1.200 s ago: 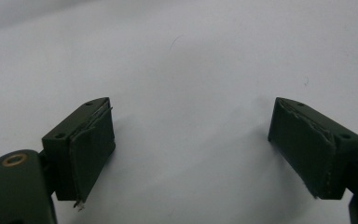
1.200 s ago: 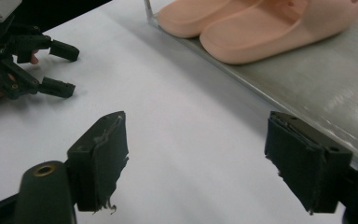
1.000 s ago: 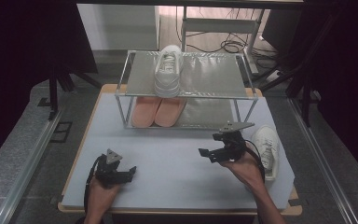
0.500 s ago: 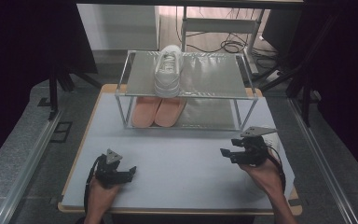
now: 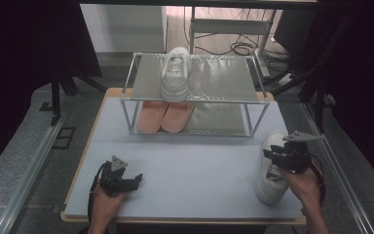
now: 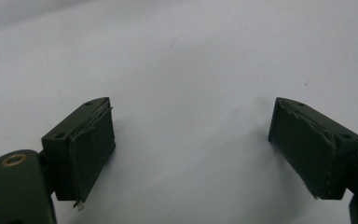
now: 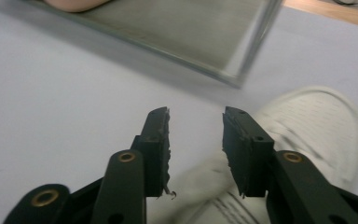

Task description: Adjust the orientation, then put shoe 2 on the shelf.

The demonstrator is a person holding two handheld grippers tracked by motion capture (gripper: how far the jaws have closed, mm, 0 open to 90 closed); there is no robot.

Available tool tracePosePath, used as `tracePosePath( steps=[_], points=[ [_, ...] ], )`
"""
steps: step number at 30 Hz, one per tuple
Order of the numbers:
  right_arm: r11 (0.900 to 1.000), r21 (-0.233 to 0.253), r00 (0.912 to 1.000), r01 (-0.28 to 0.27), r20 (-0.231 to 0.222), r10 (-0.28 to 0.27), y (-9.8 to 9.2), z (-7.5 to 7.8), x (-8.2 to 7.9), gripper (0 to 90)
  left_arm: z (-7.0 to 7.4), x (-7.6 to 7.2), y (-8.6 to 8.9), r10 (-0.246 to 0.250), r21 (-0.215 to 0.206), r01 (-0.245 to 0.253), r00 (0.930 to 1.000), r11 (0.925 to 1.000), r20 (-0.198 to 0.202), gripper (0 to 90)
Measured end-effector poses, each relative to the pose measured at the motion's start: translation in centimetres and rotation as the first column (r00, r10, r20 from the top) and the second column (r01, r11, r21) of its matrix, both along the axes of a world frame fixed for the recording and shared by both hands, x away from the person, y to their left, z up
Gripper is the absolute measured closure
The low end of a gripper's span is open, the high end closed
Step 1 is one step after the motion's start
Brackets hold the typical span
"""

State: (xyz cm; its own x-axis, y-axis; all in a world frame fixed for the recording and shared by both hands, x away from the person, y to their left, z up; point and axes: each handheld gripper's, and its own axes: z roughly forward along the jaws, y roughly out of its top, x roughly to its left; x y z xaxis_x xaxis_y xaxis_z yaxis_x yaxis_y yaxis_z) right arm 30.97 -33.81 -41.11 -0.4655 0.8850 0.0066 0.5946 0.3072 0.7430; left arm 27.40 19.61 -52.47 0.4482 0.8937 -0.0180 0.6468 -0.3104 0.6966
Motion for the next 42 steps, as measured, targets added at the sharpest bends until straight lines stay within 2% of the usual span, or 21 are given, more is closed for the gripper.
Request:
tracePosePath(
  steps=[6,13,17,22,25,28,34,37,42],
  points=[
    [0.997,-0.011,0.9975,0.071,0.003,-0.070,-2.2,0.1,0.3,68.2,0.0,0.0,0.0,-0.001,0.001,0.001,1.0000,1.0000,0.000,14.2],
    [0.990,-0.023,0.9905,0.137,-0.011,-0.137,-4.3,-0.5,0.9,75.1,0.0,0.0,0.0,0.000,0.000,0.000,1.0000,1.0000,0.000,14.2],
    [0.982,-0.034,0.9820,0.185,-0.032,-0.186,-5.6,-1.5,1.5,80.0,0.0,0.0,0.0,0.000,0.000,0.000,1.0000,1.0000,0.000,14.2],
    [0.970,-0.039,0.9674,0.241,-0.071,-0.243,-7.2,-3.5,2.3,85.5,0.0,0.0,0.0,0.000,0.000,0.000,1.0000,1.0000,0.000,14.2],
    [0.966,-0.034,0.9629,0.257,-0.077,-0.259,-7.8,-4.3,2.3,86.9,0.0,0.0,0.0,0.000,0.000,0.000,1.0000,1.0000,0.000,14.2],
    [0.963,-0.052,0.9579,0.266,-0.097,-0.270,-8.1,-5.0,2.3,86.8,0.0,0.0,0.0,0.000,0.000,0.000,1.0000,1.0000,0.001,14.2],
    [0.961,-0.039,0.9548,0.275,-0.106,-0.278,-8.2,-5.6,2.2,89.6,0.0,0.0,0.0,0.000,0.000,0.000,1.0000,1.0000,0.000,14.2],
    [0.961,-0.044,0.9550,0.273,-0.108,-0.276,-8.0,-5.6,2.2,89.7,0.0,0.0,0.0,0.000,0.000,0.000,1.0000,1.0000,0.000,14.2],
    [0.968,-0.012,0.9603,0.251,-0.123,-0.251,-7.5,-6.1,2.0,89.7,0.0,0.0,0.0,0.000,0.000,0.000,1.0000,1.0000,0.000,14.2]
  ],
)
